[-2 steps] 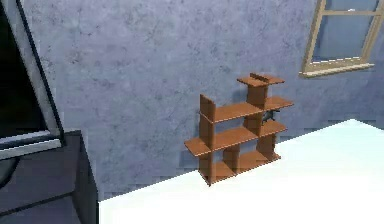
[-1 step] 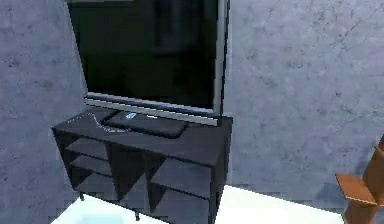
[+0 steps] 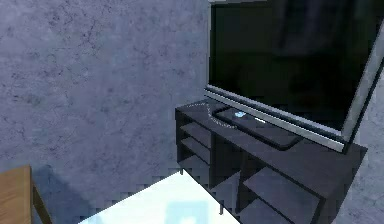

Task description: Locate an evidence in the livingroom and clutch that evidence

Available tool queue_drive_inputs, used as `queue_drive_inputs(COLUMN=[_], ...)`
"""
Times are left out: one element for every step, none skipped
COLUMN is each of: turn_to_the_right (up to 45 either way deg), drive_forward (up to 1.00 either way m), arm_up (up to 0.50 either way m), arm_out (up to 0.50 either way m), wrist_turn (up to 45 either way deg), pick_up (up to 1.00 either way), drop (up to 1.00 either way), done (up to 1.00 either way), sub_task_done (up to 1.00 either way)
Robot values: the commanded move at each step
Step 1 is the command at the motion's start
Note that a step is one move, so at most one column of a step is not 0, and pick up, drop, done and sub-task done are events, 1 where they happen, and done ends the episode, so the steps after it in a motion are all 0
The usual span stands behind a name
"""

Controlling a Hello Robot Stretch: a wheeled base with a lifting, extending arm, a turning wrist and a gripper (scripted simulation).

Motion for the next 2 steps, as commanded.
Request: queue_drive_inputs(turn_to_the_right=[0.0, -45.0], drive_forward=[0.05, 0.00], arm_up=[0.00, 0.00], arm_out=[0.00, 0.00], wrist_turn=[0.0, 0.0], pick_up=[0.00, 0.00], drop=[0.00, 0.00], done=[0.00, 0.00], sub_task_done=[0.00, 0.00])
